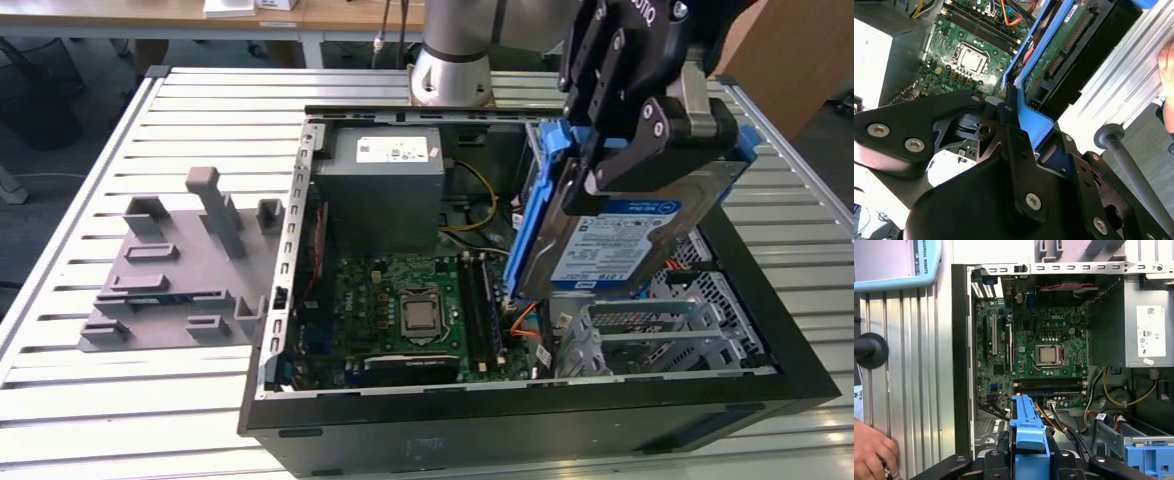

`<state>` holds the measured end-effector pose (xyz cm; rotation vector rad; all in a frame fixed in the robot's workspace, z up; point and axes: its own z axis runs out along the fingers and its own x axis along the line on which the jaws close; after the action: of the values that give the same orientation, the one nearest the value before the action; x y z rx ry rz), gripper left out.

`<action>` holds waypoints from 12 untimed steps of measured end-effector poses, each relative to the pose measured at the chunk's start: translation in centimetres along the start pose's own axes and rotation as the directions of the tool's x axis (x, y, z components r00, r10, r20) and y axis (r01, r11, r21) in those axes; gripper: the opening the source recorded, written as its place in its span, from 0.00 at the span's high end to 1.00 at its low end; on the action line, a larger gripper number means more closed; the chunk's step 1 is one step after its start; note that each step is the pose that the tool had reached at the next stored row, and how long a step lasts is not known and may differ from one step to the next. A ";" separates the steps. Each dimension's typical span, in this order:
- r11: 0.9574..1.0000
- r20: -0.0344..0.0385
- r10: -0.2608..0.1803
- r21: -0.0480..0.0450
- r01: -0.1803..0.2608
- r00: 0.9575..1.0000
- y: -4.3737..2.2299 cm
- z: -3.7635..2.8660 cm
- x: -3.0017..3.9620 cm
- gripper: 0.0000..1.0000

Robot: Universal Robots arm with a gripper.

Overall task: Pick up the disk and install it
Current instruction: 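Insert the disk into the insertion slot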

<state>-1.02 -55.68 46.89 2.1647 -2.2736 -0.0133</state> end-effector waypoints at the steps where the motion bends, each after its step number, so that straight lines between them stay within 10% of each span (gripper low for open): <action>1: 1.000 0.000 0.000 0.000 0.000 1.000 -0.07 0.05 0.12 0.64; 12: 1.000 0.000 0.000 0.000 0.000 1.000 -1.90 0.86 0.81 0.64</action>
<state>0.83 -56.58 46.01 2.1646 -2.2735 -0.0131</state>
